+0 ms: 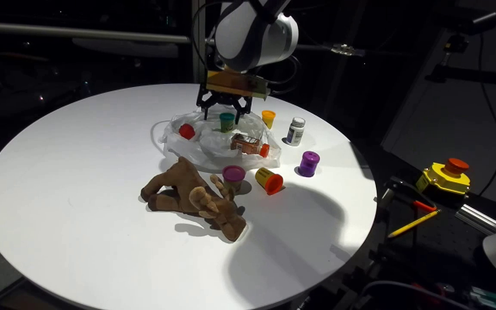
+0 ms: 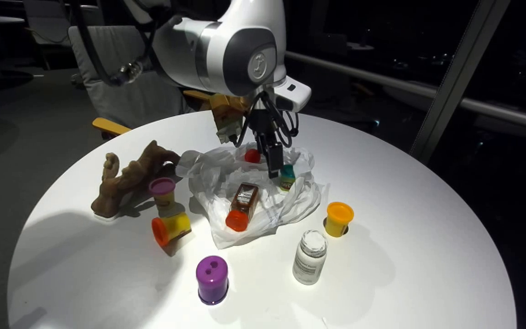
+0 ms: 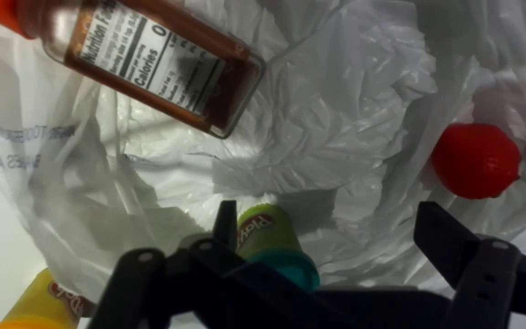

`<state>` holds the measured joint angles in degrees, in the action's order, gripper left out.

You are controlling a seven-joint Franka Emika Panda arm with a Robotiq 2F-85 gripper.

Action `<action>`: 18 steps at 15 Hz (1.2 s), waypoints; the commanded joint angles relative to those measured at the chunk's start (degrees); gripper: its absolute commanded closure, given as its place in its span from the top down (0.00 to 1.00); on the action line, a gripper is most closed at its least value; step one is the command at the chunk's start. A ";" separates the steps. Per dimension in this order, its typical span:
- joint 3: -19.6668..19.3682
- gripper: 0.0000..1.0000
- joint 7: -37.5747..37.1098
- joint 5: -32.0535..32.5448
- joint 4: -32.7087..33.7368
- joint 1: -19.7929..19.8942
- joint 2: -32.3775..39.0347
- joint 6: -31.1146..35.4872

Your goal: Remove the objects in the plastic and put them on the table

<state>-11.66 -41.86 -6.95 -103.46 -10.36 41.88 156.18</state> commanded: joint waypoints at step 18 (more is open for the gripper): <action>-6.86 0.30 -12.23 6.87 9.77 -2.75 6.74 -6.09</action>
<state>-17.96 -52.47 -2.02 -93.43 -12.25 49.83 151.61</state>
